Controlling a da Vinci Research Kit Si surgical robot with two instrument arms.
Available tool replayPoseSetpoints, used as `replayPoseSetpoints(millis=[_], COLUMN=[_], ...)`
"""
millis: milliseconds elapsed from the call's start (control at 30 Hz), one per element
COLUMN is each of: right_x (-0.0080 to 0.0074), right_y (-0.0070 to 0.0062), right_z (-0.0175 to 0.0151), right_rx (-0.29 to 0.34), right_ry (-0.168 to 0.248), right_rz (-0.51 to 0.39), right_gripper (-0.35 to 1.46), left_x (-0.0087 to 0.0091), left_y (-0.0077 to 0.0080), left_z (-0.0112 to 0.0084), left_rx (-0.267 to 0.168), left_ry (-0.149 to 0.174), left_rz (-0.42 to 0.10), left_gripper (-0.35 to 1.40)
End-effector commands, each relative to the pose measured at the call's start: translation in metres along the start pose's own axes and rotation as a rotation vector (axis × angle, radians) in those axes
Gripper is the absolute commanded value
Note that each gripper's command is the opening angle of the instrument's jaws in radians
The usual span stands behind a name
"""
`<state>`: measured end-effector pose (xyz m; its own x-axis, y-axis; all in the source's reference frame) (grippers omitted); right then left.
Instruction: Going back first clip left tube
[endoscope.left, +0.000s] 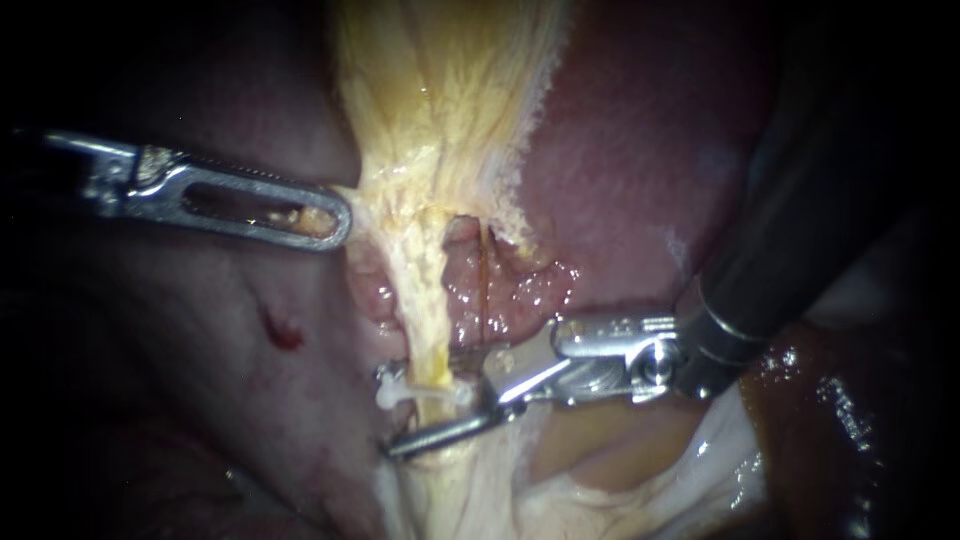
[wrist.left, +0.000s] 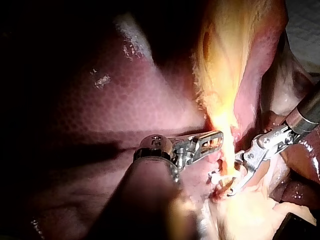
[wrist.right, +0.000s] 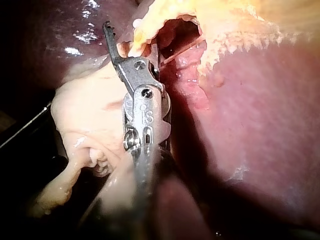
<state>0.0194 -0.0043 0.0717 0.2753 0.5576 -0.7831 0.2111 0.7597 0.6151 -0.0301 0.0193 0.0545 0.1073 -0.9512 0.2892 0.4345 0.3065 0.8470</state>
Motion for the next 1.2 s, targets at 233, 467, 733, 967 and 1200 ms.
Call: replayPoseSetpoints(millis=[233,467,733,967,1200], right_x=[0.0002,0.0014,0.0030,0.0052,0.0069], right_y=[0.0001,-0.0006,-0.0020,-0.0026,-0.0024], right_z=[-0.0018,-0.0053,-0.0113,-0.0159,-0.0191], right_rx=[-0.045,-0.048,-0.031,-0.050,-0.085], right_ry=[0.008,0.013,0.019,0.020,0.021], right_rz=[-0.033,-0.054,-0.084,-0.111,-0.131], right_gripper=[0.50,0.50,0.50,0.50,0.50], left_x=[0.0000,0.0001,0.0001,0.0001,0.0001], left_y=[0.0001,0.0001,0.0001,0.0001,0.0001], left_z=[0.0000,0.0000,-0.0001,-0.0001,-0.0002], left_rx=[-0.001,0.000,0.000,0.000,0.000], left_ry=[0.000,0.000,0.001,0.001,0.001], left_rz=[0.000,0.001,0.001,0.001,0.001], left_gripper=[-0.35,-0.35,-0.35,-0.35,-0.35])
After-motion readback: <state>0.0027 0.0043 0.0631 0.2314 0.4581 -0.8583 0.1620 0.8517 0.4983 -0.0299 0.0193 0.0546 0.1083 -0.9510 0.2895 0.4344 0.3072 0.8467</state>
